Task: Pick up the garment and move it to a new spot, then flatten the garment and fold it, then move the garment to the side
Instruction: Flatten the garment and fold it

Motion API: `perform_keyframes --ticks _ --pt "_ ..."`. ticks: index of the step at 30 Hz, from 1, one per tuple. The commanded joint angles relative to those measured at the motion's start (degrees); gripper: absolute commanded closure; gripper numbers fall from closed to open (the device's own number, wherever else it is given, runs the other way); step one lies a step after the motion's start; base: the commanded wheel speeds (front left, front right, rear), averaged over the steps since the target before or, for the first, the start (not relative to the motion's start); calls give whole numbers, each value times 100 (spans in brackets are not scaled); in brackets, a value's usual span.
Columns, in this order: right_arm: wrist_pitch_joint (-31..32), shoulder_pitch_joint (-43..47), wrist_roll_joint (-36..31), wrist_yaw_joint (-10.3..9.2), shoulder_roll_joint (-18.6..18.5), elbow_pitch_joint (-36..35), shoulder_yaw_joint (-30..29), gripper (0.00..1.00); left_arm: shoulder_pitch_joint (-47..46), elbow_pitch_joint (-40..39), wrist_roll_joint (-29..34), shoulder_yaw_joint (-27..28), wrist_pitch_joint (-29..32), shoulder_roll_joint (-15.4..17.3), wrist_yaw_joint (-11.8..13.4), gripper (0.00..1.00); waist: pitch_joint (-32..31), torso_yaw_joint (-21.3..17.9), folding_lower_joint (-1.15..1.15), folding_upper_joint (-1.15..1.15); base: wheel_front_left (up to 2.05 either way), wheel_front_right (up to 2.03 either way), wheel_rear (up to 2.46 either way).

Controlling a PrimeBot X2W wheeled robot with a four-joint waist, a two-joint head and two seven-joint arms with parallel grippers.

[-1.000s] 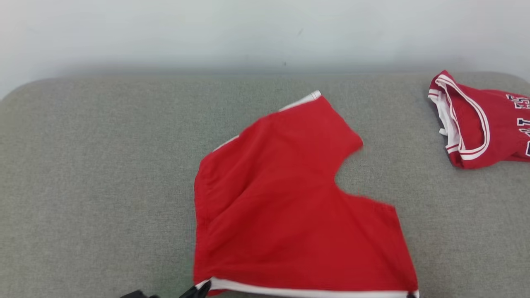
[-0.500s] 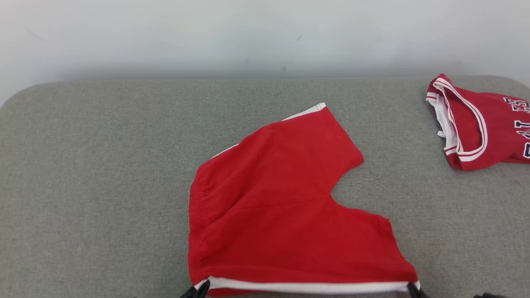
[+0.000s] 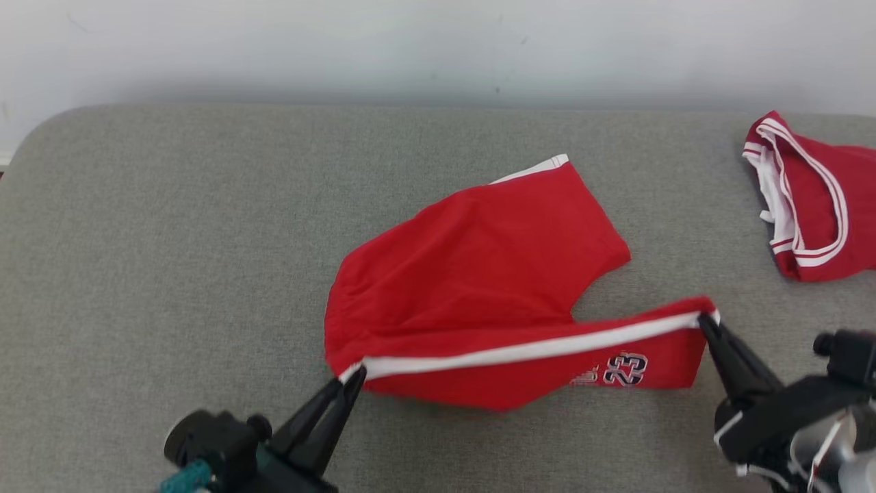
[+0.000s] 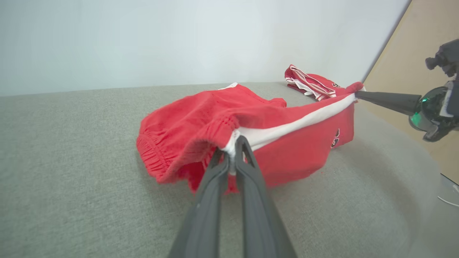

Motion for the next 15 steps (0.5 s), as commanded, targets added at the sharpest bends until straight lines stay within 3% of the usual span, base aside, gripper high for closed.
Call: perform_keyframes --ticks 1,8,15 --pt "99 -320 68 -16 -139 85 49 100 -251 5 -115 0 -15 -71 16 100 192 116 -1 0 0 0 0" --pt "497 -1815 72 -16 -706 732 306 100 -1291 369 -607 -59 -15 -125 16 100 731 253 -1 0 0 0 0" --pt "657 -3508 -23 -16 -919 1882 909 100 -2413 1003 -1042 -488 -15 -101 16 100 1194 414 -1 0 0 0 0"
